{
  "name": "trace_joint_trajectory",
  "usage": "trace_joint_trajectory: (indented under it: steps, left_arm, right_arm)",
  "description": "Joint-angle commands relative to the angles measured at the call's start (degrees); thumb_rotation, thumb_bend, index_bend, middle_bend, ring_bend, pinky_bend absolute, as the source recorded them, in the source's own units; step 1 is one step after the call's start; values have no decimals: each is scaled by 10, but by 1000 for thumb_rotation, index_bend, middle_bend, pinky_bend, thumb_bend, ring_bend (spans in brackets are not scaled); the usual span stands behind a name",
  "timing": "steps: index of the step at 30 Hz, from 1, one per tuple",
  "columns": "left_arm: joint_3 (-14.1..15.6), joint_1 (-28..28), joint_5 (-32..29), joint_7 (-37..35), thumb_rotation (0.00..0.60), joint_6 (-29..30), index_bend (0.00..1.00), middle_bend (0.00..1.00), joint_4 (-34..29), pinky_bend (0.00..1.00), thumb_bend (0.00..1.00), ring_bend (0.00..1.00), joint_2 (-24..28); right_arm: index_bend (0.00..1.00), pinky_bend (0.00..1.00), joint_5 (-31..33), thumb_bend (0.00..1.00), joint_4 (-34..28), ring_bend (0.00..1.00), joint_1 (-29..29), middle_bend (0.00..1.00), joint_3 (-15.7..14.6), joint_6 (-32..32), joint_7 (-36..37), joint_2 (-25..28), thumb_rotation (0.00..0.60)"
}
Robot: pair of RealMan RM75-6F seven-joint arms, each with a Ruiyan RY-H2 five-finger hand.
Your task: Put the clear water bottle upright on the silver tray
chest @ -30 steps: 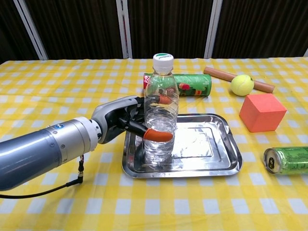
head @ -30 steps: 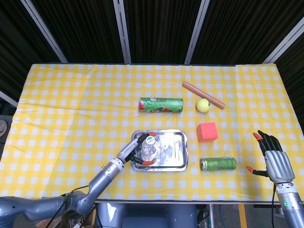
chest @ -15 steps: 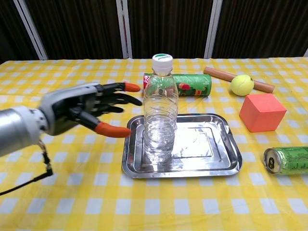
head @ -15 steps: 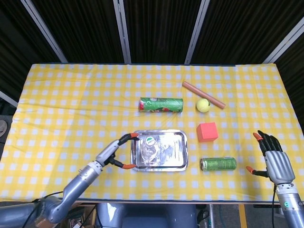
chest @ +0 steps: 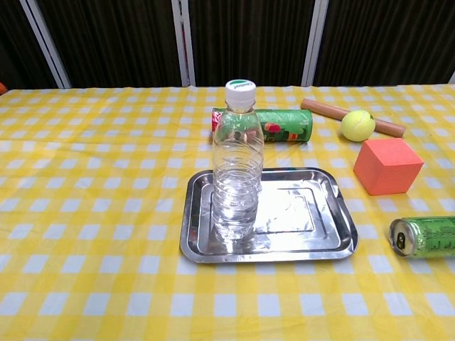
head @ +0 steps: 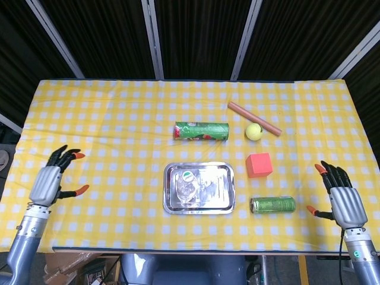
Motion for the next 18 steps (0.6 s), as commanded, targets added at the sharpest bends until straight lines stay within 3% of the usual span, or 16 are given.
trace_joint_trajectory:
  steps: [1,4,7,9,12,18]
  left_arm:
    - [15,53,26,45,600,87,245,149,46,0,209,0,-6]
    - [33,61,34,17,600,73,257,163,4,0,209,0,32]
    - [51,80,41,63,600,83,257,169,-19,0,210,0,56]
    - [53,89,36,105,600,92,255,168,-47,0,211,0,64]
    - [54,93,39,110,600,92,255,169,-69,0,211,0,67]
    - [49,94,36,125,600,86,259,172,-63,0,211,0,67]
  right_arm:
    - [10,0,-6,50,12,0,0,0,3,11,-2,-8,600]
    - [9,0,-10,50,18,0,-1,0,3,18,-4,-11,600]
    - [10,0,-10,50,20,0,-2,0,4,21,-11,-13,600]
    - [10,0,-10,50,18,0,-1,0,4,22,-14,-14,600]
    - [9,0,-8,49,18,0,-1,0,4,19,-16,-15,600]
    - [9,0,-6,50,14,0,-1,0,5,21,-22,-15,600]
